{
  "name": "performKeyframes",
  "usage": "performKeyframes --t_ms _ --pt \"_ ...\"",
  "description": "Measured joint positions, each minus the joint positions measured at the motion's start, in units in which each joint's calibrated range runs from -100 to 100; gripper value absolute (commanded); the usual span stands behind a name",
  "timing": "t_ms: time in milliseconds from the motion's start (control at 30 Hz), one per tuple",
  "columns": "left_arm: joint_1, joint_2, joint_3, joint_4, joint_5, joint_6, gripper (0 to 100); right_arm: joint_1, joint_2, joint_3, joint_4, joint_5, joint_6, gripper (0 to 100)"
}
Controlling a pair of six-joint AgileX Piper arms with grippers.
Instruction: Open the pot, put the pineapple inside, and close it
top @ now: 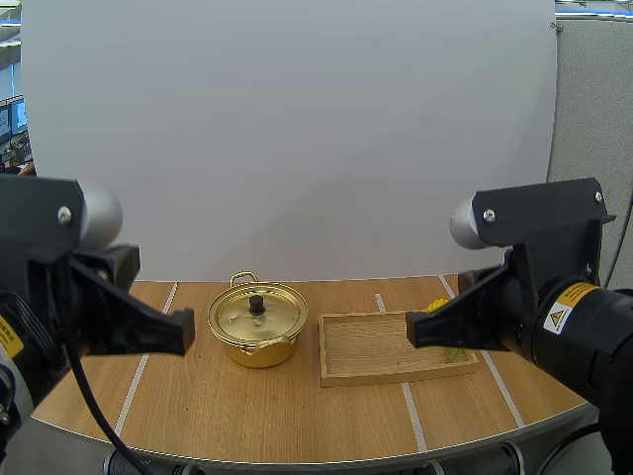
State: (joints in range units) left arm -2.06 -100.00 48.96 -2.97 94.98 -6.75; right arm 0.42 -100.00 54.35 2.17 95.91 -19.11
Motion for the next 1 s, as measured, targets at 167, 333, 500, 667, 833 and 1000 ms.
performKeyframes --t_ms 167,333,500,667,833,1000 --pt "0.0 0.0 0.0 0.0 4.4 0.0 0 0.0 0.0 -0.9 -0.2 3.4 0.0 0" --pt "0.0 0.0 0.0 0.0 4.6 0.0 0 0.0 0.0 -1.3 -0.4 3.8 0.0 0" --pt "0.0 3.0 0.0 0.0 4.9 0.8 0 0.0 1.5 -1.3 -0.4 4.1 0.1 0" --pt "0.0 13.3 -0.2 0.0 4.5 1.0 0 0.0 8.2 -1.3 -0.9 4.1 0.4 0" --pt "0.0 22.3 -0.2 -0.6 0.7 4.2 0 0.0 16.2 -1.3 -1.8 4.1 0.4 0" --pt "0.0 29.4 -0.2 -4.2 -2.7 8.2 0 0.0 22.9 -1.3 -1.8 4.1 0.4 0"
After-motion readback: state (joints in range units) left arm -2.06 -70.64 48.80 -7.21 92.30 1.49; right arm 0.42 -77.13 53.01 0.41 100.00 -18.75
